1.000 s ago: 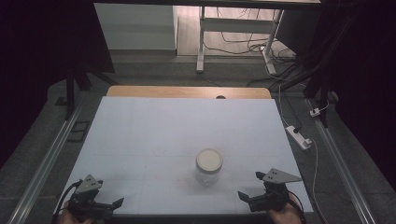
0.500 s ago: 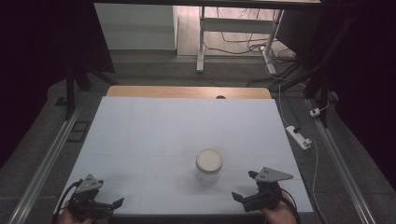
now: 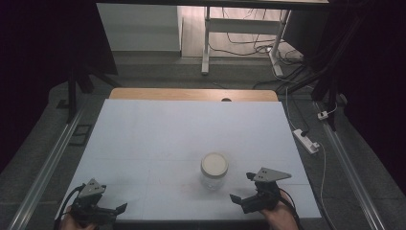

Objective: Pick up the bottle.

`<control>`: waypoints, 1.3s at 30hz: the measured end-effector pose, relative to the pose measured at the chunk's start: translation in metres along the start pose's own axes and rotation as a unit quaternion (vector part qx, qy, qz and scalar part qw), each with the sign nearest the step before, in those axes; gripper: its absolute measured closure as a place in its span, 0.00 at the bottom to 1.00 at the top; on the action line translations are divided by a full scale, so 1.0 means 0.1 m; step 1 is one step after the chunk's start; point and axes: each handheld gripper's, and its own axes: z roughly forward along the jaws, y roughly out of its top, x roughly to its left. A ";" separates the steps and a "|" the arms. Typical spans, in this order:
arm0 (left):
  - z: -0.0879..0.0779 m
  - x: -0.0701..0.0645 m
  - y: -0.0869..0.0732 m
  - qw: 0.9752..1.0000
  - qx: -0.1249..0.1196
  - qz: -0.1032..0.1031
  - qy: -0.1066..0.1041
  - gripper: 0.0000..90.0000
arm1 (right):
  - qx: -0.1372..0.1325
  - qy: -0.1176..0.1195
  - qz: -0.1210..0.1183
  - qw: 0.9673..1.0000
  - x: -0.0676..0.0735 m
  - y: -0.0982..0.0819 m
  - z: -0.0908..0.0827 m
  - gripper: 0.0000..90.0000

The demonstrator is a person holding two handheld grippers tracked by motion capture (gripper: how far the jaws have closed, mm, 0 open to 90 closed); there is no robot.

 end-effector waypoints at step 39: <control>0.02 0.00 0.01 1.000 0.009 0.003 -0.006 0.00 | 0.020 0.018 -0.042 0.999 0.07 0.36 0.72 0.00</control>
